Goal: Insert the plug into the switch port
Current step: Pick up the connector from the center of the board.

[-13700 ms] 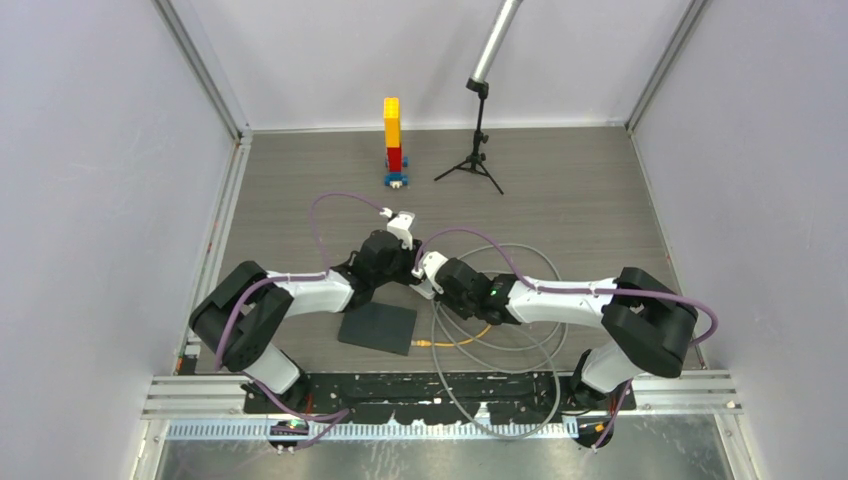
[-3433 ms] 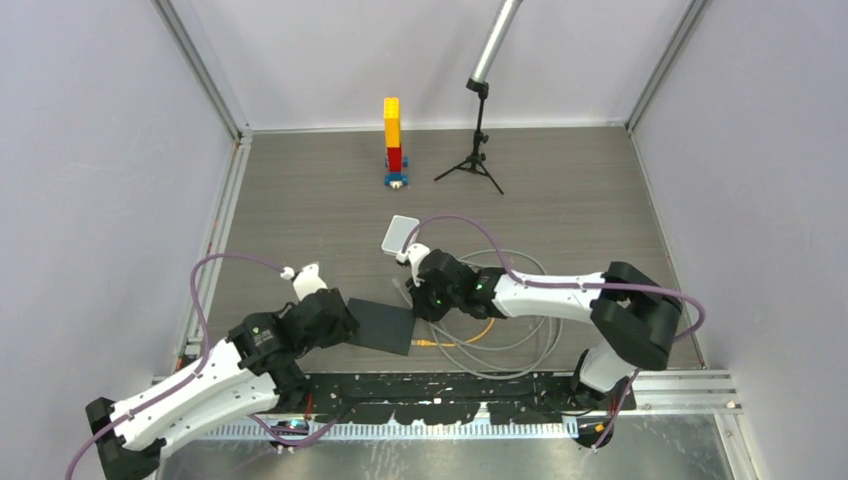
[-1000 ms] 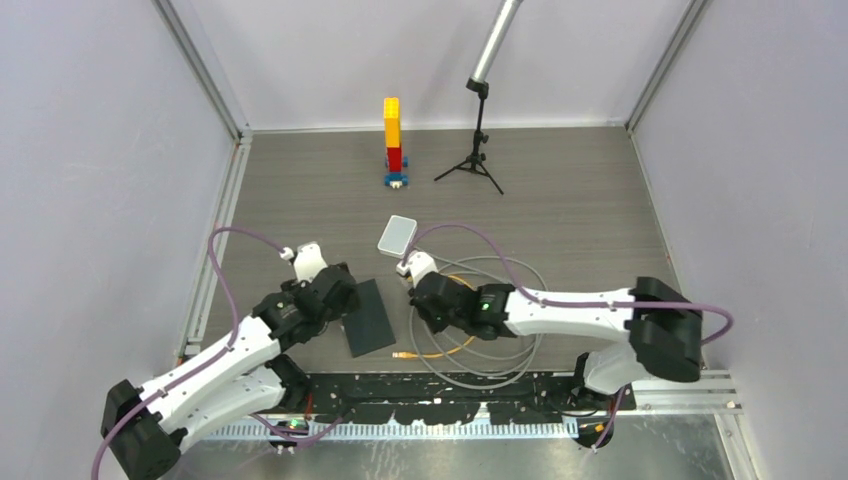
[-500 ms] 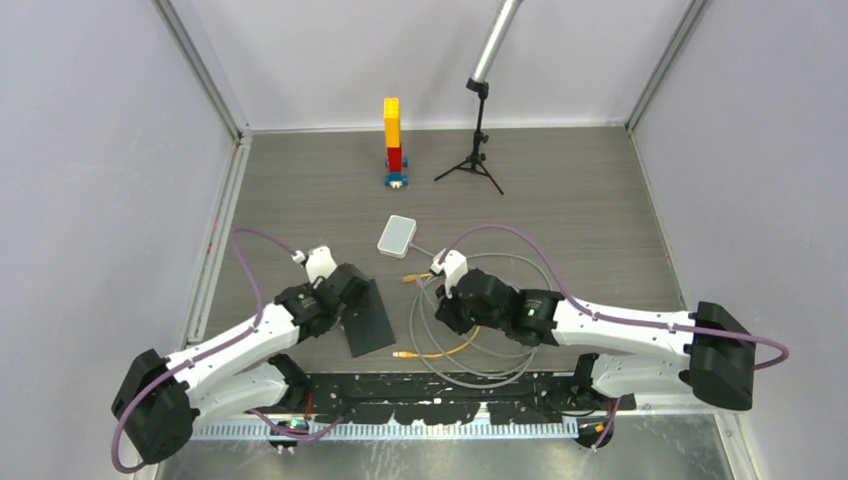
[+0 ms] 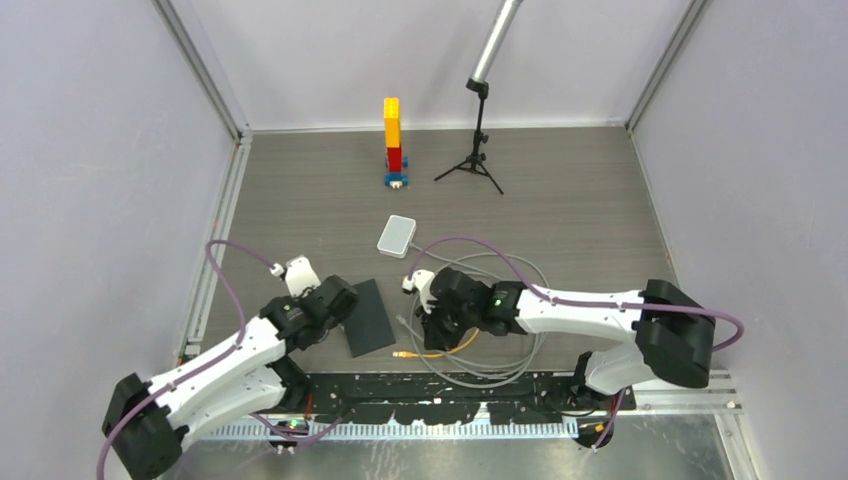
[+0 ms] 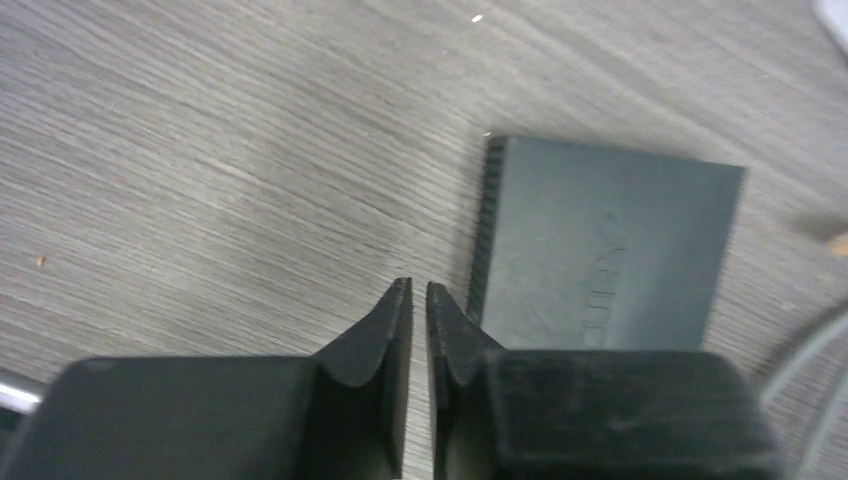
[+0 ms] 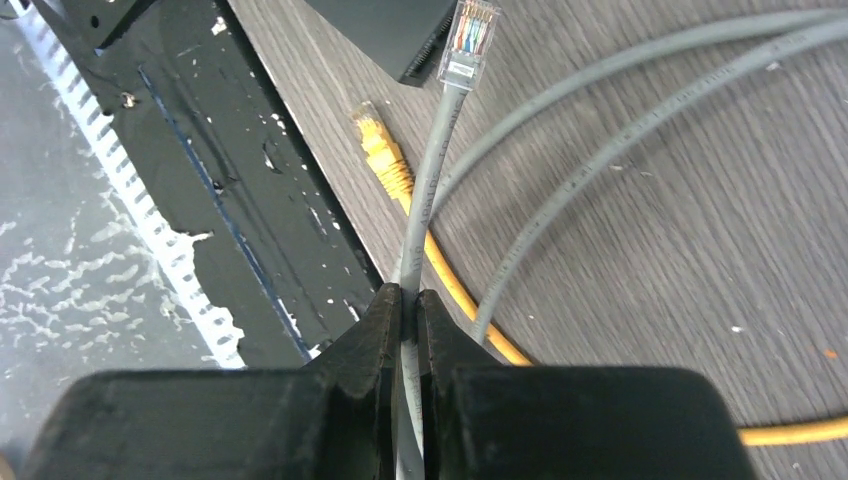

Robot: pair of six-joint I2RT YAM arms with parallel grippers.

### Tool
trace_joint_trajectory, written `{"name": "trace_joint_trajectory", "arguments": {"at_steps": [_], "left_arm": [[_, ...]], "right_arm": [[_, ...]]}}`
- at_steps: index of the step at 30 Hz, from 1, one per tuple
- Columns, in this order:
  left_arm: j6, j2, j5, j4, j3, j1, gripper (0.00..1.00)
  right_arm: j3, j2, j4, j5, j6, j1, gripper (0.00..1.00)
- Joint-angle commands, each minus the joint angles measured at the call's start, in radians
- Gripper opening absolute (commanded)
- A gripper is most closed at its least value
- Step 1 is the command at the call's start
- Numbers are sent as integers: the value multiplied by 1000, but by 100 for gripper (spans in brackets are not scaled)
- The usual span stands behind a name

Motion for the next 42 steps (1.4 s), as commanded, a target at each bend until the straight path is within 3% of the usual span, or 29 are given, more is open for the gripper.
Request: {"name": "trace_joint_trajectory", "arguments": {"at_steps": [1, 6, 16, 32, 42], "left_arm": [[-13, 86, -39, 57, -22, 6, 9], [-15, 166, -25, 105, -24, 14, 7], [42, 168, 3, 200, -66, 98, 8], [149, 327, 71, 352, -20, 163, 7], [267, 455, 125, 461, 44, 272, 7]], "right_arm": [[104, 68, -69, -99, -25, 1, 1], [196, 179, -147, -97, -26, 2, 0], [225, 221, -212, -81, -22, 1, 1], [193, 228, -82, -256, -13, 7, 0], [199, 264, -43, -309, -11, 30, 1]]}}
